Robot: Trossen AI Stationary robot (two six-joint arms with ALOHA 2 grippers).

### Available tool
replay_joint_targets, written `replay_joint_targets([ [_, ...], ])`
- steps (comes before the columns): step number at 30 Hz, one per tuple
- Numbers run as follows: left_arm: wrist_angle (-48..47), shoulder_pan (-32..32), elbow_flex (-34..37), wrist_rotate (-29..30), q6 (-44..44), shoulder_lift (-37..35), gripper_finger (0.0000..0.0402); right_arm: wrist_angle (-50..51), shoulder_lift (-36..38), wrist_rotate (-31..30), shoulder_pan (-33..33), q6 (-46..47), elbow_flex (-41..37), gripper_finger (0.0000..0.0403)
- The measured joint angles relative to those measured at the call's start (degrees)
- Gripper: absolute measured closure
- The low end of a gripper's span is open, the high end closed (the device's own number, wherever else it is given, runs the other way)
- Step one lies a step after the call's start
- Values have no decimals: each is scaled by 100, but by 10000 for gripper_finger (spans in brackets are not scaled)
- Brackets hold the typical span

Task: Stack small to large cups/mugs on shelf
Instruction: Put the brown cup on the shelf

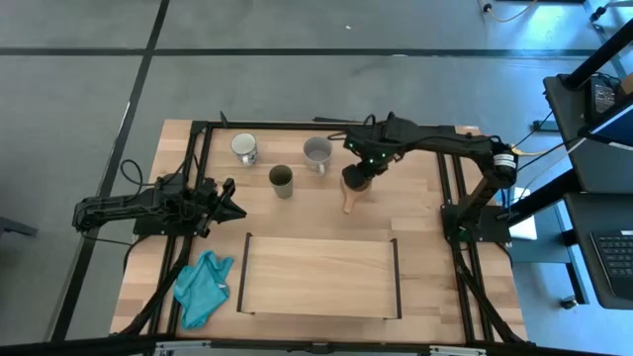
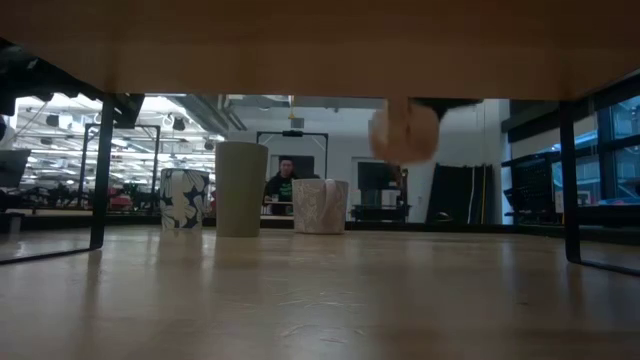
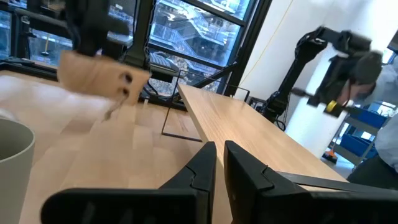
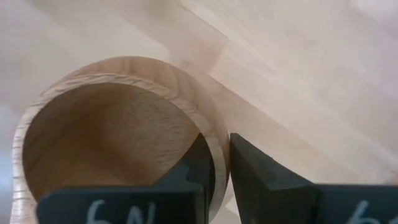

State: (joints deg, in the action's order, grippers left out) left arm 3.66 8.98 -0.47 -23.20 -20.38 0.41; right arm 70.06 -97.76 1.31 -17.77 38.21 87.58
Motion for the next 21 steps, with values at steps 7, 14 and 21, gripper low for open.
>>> replay_joint_targets([
  [7,0,1,2,0,0,1,374,1336,5,228,275,-295,1081,360],
  [14,0,0,1,0,0,1,374,1928,3,543,1198,277,1604,360],
  [21,0,1,2,0,-2,-1,374,1765,3,292,2117,1495,1652,360],
])
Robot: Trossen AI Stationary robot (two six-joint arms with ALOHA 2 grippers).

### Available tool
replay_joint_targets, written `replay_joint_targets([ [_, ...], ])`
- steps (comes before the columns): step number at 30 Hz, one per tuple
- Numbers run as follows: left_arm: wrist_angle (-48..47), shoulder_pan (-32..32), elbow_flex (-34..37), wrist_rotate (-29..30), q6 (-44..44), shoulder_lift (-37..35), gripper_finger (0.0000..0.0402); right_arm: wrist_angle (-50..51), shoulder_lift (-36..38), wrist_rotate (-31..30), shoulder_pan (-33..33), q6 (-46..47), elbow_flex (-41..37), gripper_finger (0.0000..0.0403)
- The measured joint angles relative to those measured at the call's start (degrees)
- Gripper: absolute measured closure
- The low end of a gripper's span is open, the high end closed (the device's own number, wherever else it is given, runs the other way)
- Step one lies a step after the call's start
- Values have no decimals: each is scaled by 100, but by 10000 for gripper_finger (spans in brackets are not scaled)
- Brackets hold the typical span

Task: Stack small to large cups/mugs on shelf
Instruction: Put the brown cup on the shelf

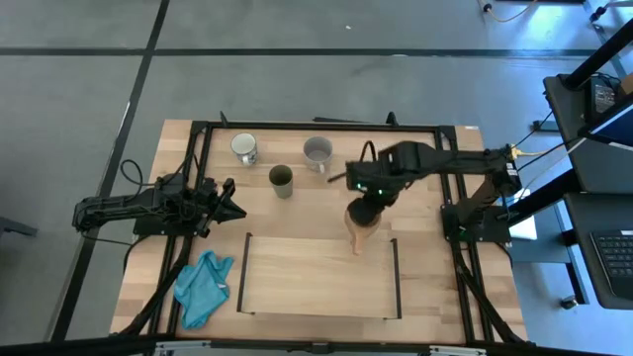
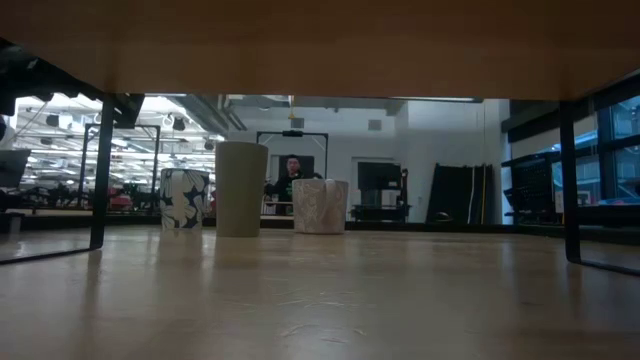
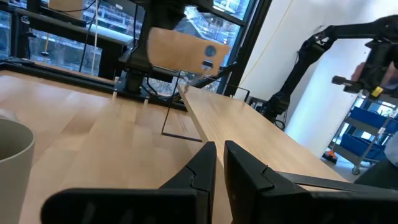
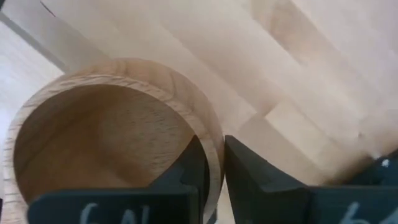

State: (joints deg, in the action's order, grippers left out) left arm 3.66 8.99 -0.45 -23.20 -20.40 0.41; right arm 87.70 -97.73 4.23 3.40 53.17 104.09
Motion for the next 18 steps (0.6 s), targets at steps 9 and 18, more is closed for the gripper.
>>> replay_joint_targets([
  [9,0,0,-2,0,0,2,374,-275,0,-431,1289,1672,0,360],
  [18,0,-1,-1,0,1,2,374,-738,0,-469,2195,3254,-2,359],
])
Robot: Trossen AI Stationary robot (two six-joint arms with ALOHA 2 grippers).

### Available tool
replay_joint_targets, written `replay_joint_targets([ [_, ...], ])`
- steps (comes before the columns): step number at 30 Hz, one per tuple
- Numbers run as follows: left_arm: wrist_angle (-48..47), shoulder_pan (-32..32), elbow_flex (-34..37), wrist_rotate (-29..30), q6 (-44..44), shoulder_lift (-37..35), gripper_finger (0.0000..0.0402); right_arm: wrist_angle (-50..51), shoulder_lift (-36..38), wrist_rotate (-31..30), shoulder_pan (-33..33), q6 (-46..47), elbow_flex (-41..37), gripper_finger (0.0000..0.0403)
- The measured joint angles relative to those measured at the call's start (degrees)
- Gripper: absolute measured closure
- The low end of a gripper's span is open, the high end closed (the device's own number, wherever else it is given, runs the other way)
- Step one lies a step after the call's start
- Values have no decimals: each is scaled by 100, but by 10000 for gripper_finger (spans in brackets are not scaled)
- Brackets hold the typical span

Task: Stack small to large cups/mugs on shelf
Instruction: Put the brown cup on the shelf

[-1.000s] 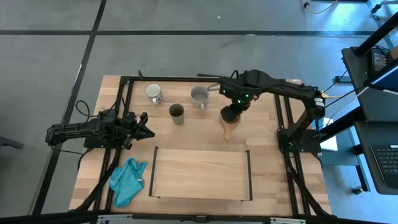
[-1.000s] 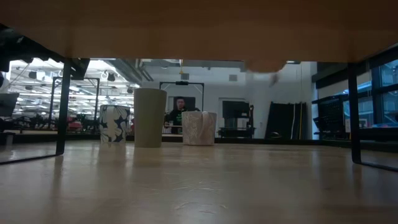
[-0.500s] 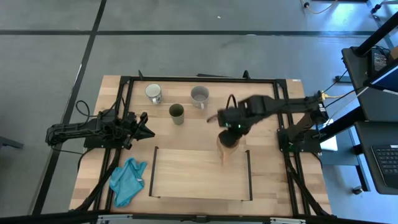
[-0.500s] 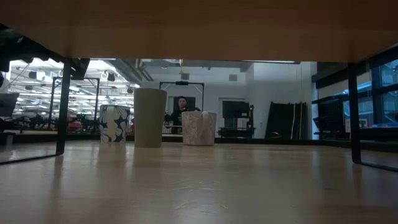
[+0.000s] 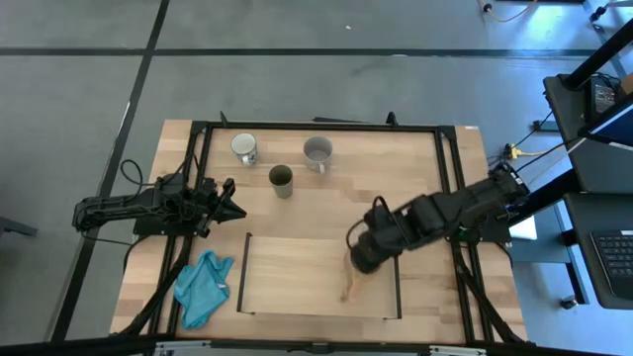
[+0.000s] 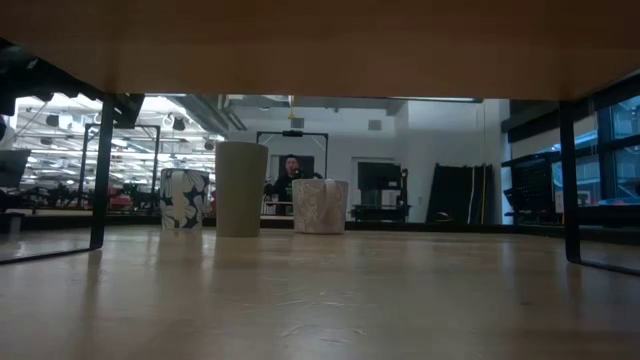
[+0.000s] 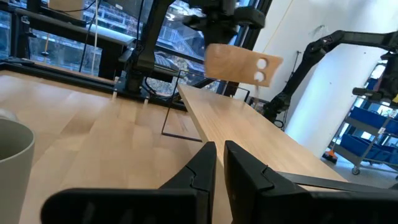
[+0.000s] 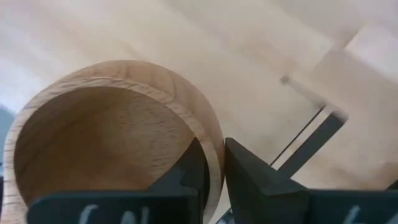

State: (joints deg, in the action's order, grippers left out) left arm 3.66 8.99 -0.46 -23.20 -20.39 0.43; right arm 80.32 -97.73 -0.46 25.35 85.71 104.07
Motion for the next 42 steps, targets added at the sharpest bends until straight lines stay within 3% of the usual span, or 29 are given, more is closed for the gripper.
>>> replay_joint_targets([
  [8,0,1,-1,0,1,-2,374,293,-2,-249,526,502,-2,359],
  [24,0,1,0,0,1,-2,374,485,-90,-311,650,-1504,-115,359],
  [31,0,1,-1,0,0,-1,374,116,-96,-265,642,-1541,-610,350],
  [42,0,0,0,0,1,0,374,5,-96,-486,586,-1527,-658,349],
])
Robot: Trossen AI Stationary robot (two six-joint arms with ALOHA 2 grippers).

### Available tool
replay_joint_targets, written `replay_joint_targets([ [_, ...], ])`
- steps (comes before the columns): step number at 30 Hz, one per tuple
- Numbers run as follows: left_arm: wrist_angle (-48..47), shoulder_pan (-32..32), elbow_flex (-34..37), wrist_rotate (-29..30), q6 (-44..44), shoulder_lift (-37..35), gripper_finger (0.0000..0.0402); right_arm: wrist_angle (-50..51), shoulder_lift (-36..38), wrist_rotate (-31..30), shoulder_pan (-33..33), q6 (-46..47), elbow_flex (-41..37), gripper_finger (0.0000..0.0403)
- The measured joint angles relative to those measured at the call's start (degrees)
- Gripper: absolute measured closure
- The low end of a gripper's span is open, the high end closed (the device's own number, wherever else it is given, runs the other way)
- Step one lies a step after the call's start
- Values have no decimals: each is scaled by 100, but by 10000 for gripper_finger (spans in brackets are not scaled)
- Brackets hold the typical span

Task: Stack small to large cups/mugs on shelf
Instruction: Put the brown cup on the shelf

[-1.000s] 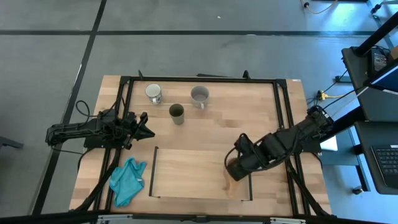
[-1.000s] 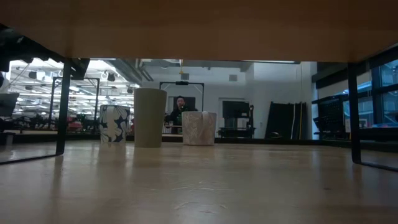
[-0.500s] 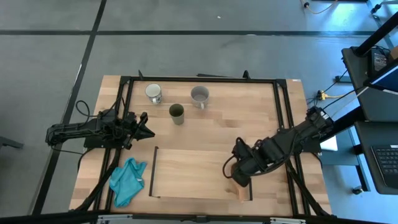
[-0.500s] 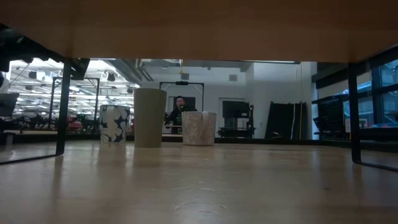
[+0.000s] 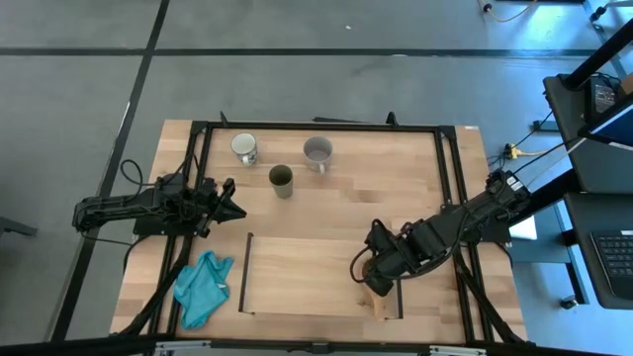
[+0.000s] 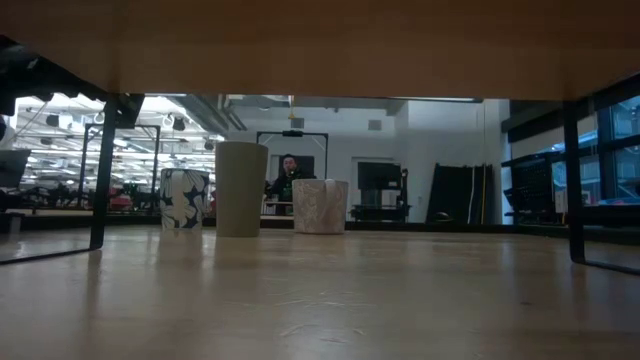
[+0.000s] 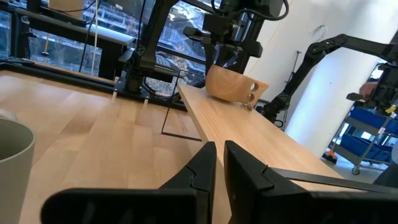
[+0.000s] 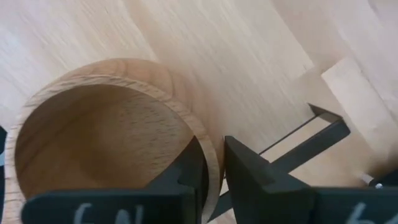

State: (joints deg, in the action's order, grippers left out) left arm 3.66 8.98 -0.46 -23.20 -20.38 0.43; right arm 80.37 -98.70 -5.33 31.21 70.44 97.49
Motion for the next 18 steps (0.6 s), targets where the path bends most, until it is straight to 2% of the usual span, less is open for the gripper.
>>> replay_joint_targets([
  [10,0,0,-1,0,0,0,374,38,2,-67,-189,38,-90,343],
  [18,0,1,0,0,-1,-2,374,53,7,166,-269,-7,-373,303],
])
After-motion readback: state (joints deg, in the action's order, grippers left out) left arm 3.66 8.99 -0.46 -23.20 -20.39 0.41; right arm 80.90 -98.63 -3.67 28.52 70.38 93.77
